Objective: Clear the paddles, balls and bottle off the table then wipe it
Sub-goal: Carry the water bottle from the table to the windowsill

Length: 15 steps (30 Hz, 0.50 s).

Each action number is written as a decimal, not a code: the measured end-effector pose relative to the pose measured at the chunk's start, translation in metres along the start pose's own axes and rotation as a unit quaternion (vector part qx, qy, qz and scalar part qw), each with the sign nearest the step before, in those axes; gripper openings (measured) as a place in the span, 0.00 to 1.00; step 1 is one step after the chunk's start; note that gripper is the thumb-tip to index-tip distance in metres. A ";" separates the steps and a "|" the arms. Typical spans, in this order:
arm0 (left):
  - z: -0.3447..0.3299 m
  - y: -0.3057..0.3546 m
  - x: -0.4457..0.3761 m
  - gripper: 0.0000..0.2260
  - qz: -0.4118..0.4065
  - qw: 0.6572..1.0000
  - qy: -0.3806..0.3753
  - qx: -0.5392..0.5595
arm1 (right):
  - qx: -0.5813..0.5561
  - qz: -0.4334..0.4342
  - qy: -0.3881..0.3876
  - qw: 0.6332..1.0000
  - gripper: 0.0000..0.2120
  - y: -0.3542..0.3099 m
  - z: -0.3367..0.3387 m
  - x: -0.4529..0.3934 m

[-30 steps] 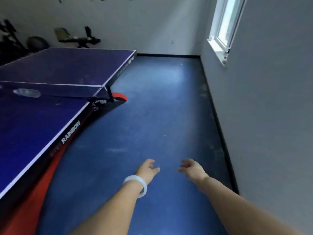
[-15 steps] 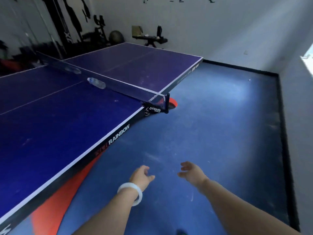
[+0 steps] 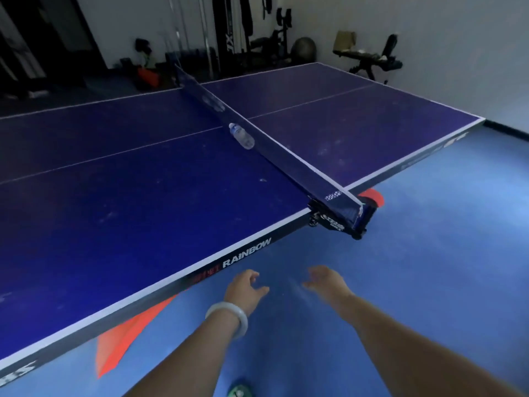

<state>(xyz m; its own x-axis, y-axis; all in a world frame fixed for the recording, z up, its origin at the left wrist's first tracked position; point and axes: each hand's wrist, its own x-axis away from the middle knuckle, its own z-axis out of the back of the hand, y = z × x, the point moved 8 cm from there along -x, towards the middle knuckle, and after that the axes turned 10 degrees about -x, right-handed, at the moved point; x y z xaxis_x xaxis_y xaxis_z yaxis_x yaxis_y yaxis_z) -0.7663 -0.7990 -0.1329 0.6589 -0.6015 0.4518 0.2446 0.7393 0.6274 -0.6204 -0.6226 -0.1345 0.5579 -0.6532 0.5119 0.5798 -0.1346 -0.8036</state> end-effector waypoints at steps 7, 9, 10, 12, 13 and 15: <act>0.064 0.019 -0.117 0.20 -0.002 1.000 0.027 -0.015 | 0.028 0.011 -0.036 0.999 0.26 -0.082 -0.029 -0.109; 0.084 0.027 -0.145 0.21 -0.002 0.999 0.028 -0.014 | 0.034 0.020 -0.048 0.998 0.26 -0.109 -0.036 -0.135; 0.093 0.030 -0.158 0.21 -0.002 0.999 0.030 -0.017 | 0.033 0.022 -0.052 0.998 0.26 -0.121 -0.038 -0.147; 0.108 0.038 -0.182 0.21 -0.002 0.999 0.030 -0.020 | 0.022 0.016 -0.055 0.998 0.26 -0.140 -0.043 -0.170; 0.115 0.042 -0.192 0.21 0.000 0.999 0.030 -0.020 | 0.019 0.009 -0.057 0.998 0.26 -0.146 -0.045 -0.180; 0.127 0.048 -0.211 0.22 0.006 0.999 0.031 -0.022 | 0.029 0.004 -0.060 0.998 0.25 -0.159 -0.052 -0.203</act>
<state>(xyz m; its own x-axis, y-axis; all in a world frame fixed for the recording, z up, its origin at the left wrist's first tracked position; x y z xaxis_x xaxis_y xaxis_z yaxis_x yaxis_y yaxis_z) -0.9846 -0.6752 -0.1178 0.7042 -0.5740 0.4178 0.2667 0.7593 0.5936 -0.8564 -0.5072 -0.1260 0.6276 -0.5601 0.5408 0.6061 -0.0845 -0.7909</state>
